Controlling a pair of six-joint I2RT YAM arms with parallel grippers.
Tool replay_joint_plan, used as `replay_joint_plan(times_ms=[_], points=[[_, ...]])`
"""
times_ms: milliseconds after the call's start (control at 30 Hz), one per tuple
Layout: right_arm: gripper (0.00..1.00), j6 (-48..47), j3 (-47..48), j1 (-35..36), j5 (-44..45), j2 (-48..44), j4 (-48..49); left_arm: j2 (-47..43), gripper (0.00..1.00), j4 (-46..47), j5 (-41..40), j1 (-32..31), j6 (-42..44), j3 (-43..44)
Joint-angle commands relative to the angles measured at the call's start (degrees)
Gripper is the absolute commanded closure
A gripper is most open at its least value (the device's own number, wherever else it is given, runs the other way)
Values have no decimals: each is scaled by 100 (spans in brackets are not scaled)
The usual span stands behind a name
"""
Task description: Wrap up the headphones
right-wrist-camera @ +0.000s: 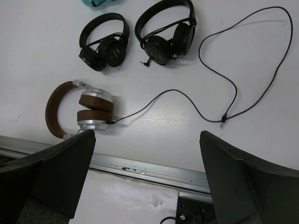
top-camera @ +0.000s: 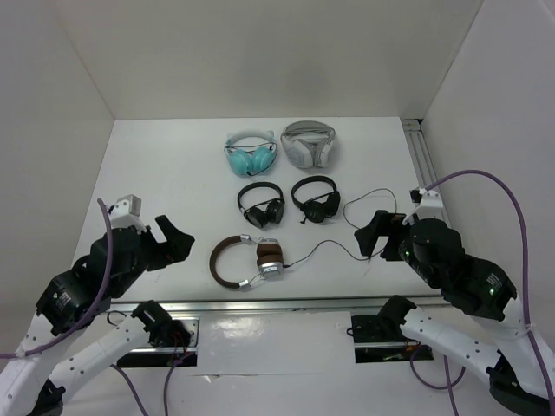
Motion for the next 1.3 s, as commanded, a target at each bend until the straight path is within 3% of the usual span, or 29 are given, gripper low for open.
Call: replay_joint_plan(times_ms=[0,300,533,833,1000,1267], points=[[0,-104,12,-39,22,95,-44,-52,0,147,21,-25,-32,-54],[0,-166,12,-39,-187,200,9,-281,0,1017,655,-25,786,-432],[0,-439,65,-39,-636,324,237,958,0,868,515,-25,-486,-756],[0,-544,179,-39,-1024,271,431,1749,0,1738,304,-78,-1349,-2321],[0,-544,30,-39,-1226,52,597,2004,0,2229,172,-78,-1271,-2725],[0,-491,-234,-39,-1489,-10,791,3120,0,2616,66,-78,-1218,-2779]])
